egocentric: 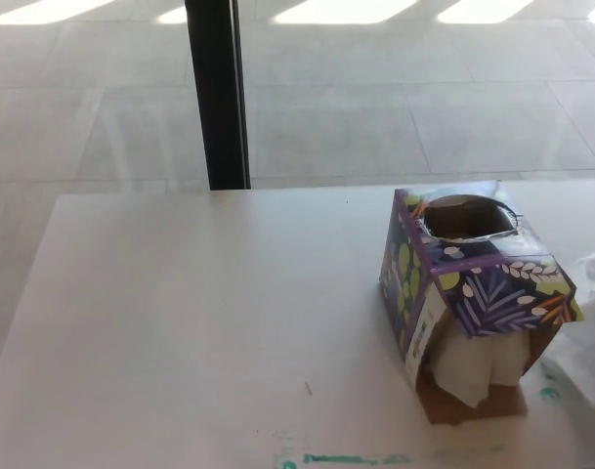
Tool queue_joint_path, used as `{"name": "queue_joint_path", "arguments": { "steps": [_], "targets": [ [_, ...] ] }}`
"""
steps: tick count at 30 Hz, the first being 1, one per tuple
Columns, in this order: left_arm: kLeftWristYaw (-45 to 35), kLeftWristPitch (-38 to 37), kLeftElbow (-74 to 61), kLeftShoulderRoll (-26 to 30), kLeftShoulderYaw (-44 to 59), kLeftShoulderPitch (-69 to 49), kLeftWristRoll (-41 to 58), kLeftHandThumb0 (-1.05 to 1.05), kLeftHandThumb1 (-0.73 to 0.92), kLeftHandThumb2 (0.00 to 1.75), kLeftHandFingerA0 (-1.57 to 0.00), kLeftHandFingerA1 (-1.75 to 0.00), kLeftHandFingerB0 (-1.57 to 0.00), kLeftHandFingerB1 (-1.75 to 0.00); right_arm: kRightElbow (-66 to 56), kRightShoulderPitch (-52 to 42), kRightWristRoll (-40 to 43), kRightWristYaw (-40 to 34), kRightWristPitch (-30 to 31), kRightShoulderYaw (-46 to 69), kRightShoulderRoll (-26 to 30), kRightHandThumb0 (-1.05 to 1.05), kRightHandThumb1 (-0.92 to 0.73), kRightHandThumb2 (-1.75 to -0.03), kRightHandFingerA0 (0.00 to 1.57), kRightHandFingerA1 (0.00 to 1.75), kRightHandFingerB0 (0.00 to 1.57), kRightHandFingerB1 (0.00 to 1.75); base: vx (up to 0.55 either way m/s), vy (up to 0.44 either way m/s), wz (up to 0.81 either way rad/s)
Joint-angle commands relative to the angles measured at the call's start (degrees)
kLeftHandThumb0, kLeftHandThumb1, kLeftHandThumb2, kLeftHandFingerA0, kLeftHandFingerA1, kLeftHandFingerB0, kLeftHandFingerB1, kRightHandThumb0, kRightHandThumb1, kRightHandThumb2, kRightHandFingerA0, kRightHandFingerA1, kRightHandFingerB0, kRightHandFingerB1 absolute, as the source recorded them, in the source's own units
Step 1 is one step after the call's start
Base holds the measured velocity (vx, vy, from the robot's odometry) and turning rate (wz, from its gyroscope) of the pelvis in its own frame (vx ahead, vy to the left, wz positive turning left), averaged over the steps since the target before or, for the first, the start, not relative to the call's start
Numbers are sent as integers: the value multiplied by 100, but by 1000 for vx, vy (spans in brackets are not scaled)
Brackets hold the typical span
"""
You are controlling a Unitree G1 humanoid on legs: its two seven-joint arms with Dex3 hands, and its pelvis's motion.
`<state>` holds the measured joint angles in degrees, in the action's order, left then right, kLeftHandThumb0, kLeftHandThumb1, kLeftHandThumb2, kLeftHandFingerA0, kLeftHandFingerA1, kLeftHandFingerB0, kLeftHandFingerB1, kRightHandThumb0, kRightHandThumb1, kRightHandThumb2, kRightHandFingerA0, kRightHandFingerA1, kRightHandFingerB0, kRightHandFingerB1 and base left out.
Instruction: The robot uses its right hand to pull out a tissue from the tissue box kept in the middle of the desk and put it on the right side
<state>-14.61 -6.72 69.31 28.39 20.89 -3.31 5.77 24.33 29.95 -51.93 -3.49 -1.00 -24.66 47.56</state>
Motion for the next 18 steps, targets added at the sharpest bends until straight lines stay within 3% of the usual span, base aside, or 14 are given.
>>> {"name": "queue_joint_path", "arguments": {
  "steps": [1,2,3,4,5,7,8,10,11,14,15,16,17,18],
  "targets": [
    [58,-79,20,60,11,36,63,-89,89,101,-79,-108,-55,-96,-107,-167,-888,1816,939,-652,-122,-52,-62,-62,19,62,9,20,0,0,0],
    [58,-50,5,59,21,43,77,-87,89,101,-78,-108,-54,-97,-82,-100,-930,1945,990,-708,-135,-57,-59,-62,5,36,4,16,0,0,0],
    [64,-15,-23,55,43,43,103,-87,89,101,-78,-108,-54,-97,-32,-30,-929,2029,1009,-738,-162,-57,-59,-62,5,36,4,16,0,0,0],
    [98,-41,-5,56,20,48,71,-87,90,100,-81,-108,-55,-96,-57,10,-967,2118,1016,-766,-139,-74,-45,-82,0,20,0,9,0,0,0],
    [50,-54,-31,57,33,32,92,-88,90,101,-80,-109,-54,-97,-96,68,-1060,2224,1041,-814,-111,-88,-51,-85,0,6,0,0,0,0,0],
    [66,-132,-6,73,10,-18,53,-90,90,100,-84,-108,-57,-97,49,166,-1107,1988,982,-871,-134,-86,-42,-78,0,0,0,2,0,0,0],
    [55,-133,16,73,11,-7,54,-92,89,101,-82,-110,-56,-98,63,184,-1032,1954,902,-851,-97,-85,-52,-57,0,0,0,0,0,0,0],
    [74,-93,35,68,19,15,62,-90,89,101,-82,-108,-56,-97,11,205,-941,1953,741,-817,30,-89,-46,-73,0,0,0,1,0,0,0],
    [39,-59,33,62,63,20,115,-90,89,100,-80,-109,-55,-97,-28,205,-988,1926,711,-820,100,-95,-52,-57,0,0,0,0,0,0,0],
    [11,-88,37,72,22,-18,68,-88,90,101,-77,-107,-53,-96,-234,223,-797,2136,569,-656,259,-80,-42,-73,0,0,0,0,0,0,0],
    [5,-81,-6,63,43,-42,94,-87,90,100,-76,-105,-53,-95,-244,262,-657,2215,633,-515,268,-43,-53,-56,0,0,0,0,0,0,0],
    [44,-115,-2,84,18,-75,55,-86,91,100,-76,-104,-54,-94,-159,358,-390,2322,466,-396,265,-83,-44,-76,0,0,0,0,0,0,0],
    [24,-111,2,82,33,-75,74,-87,90,100,-77,-105,-53,-95,-187,392,-371,2421,458,-351,316,-84,-47,-55,0,0,0,0,0,0,0],
    [30,-120,35,82,36,-65,72,-89,89,100,-77,-106,-55,-96,-217,427,-395,2363,427,-261,448,-83,-46,-55,0,0,0,0,0,0,0]
  ]
}}
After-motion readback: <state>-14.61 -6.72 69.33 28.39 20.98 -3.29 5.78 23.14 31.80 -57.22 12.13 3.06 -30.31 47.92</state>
